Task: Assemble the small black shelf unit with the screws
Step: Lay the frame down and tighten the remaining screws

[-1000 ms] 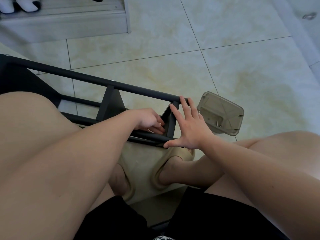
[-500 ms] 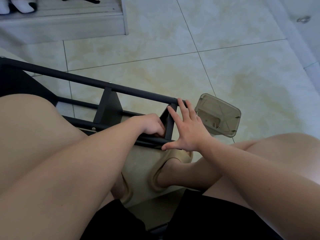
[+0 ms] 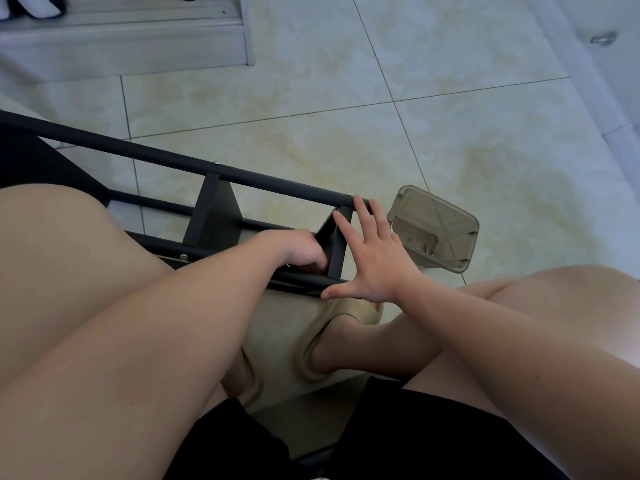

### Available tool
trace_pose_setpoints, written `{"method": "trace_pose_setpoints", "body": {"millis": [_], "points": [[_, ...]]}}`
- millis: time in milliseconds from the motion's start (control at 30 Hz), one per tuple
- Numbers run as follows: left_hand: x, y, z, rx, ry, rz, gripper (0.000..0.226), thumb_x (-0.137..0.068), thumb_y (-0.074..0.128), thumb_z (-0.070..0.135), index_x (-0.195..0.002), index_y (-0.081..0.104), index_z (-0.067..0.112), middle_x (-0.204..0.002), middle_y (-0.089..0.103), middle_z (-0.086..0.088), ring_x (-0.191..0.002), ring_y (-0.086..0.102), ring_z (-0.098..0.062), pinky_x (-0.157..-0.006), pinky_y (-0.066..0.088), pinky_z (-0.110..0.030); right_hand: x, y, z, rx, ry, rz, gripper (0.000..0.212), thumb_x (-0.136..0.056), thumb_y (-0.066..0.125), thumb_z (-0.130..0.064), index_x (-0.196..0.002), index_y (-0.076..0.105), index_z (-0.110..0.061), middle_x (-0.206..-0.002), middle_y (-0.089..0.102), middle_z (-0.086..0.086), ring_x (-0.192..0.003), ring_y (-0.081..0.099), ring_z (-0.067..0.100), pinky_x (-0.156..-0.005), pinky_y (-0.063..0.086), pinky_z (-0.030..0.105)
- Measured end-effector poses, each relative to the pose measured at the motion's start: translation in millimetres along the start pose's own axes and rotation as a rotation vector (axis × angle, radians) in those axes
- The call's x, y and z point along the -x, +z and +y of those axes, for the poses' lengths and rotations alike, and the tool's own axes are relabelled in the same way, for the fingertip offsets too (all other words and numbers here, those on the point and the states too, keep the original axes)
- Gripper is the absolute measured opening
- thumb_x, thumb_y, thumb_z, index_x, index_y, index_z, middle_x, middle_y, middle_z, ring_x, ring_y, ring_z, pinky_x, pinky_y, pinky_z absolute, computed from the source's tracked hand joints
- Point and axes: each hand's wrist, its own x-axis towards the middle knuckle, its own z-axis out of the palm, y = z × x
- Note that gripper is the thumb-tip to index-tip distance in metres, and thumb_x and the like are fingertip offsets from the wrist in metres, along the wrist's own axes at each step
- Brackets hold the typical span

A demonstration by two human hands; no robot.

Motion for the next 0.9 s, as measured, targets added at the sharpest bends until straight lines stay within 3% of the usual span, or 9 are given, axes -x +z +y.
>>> {"method": "trace_pose_setpoints", "body": {"millis": [67, 267, 433, 667, 800, 900], "points": [[-1.3, -0.6, -1.3, 0.025, -0.005, -0.029, 0.007, -0.070, 0.067, 0.019, -0.077, 0.066, 0.017, -0.069, 0.054, -0.003, -0.069, 0.045, -0.023, -0.073, 0.037, -0.034, 0.1, 0.8, -0.2, 0.002, -0.001, 0.005, 0.138, -0.057, 0.053, -0.097, -0.161, -0.006, -0.029, -0.165, -0.030, 0.005, -0.151, -0.028, 0.030, -0.119, 0.021, 0.058], [-1.0, -1.7, -3.4, 0.075, -0.085, -0.076, 0.025, -0.073, 0.072, 0.025, -0.050, 0.064, 0.019, -0.056, 0.059, 0.004, -0.054, 0.049, -0.018, -0.068, 0.038, -0.028, 1.3, 3.5, -0.8, 0.019, -0.002, 0.022, 0.138, -0.055, 0.047, -0.099, -0.161, -0.005, -0.028, -0.165, -0.028, 0.007, -0.152, -0.027, 0.031, -0.119, 0.023, 0.058], [-1.9, 0.1, -2.5, 0.056, -0.102, -0.027, 0.015, -0.073, 0.075, 0.029, -0.067, 0.069, 0.017, -0.059, 0.062, 0.001, -0.063, 0.054, -0.022, -0.068, 0.043, -0.029, 1.3, 4.0, -1.3, 0.009, -0.006, 0.030, 0.139, -0.054, 0.046, -0.100, -0.161, -0.004, -0.028, -0.165, -0.027, 0.007, -0.152, -0.026, 0.031, -0.118, 0.024, 0.058], [0.2, -1.4, -2.7, 0.085, -0.115, -0.082, 0.018, -0.070, 0.075, 0.028, -0.056, 0.068, 0.019, -0.061, 0.063, 0.001, -0.060, 0.052, -0.020, -0.068, 0.041, -0.029, 2.1, 4.0, -1.1, 0.003, -0.009, 0.031, 0.139, -0.056, 0.051, -0.098, -0.161, -0.005, -0.028, -0.165, -0.027, 0.006, -0.152, -0.026, 0.032, -0.118, 0.024, 0.058], [1.3, -0.8, -2.2, 0.091, -0.128, -0.106, 0.030, -0.075, 0.073, 0.026, -0.046, 0.067, 0.021, -0.056, 0.063, 0.005, -0.047, 0.053, -0.013, -0.063, 0.039, -0.026, 2.6, 4.8, -1.7, 0.005, -0.009, 0.028, 0.139, -0.055, 0.049, -0.099, -0.161, -0.005, -0.028, -0.165, -0.028, 0.006, -0.151, -0.027, 0.032, -0.118, 0.024, 0.058], [1.7, 0.0, -2.9, 0.098, -0.112, -0.109, 0.021, -0.076, 0.074, 0.027, -0.057, 0.072, 0.019, -0.065, 0.069, 0.004, -0.054, 0.059, -0.013, -0.067, 0.043, -0.026, 2.9, 5.3, -1.9, 0.007, -0.009, 0.029, 0.139, -0.053, 0.044, -0.100, -0.161, -0.006, -0.028, -0.165, -0.028, 0.007, -0.151, -0.027, 0.033, -0.119, 0.022, 0.057]]}}
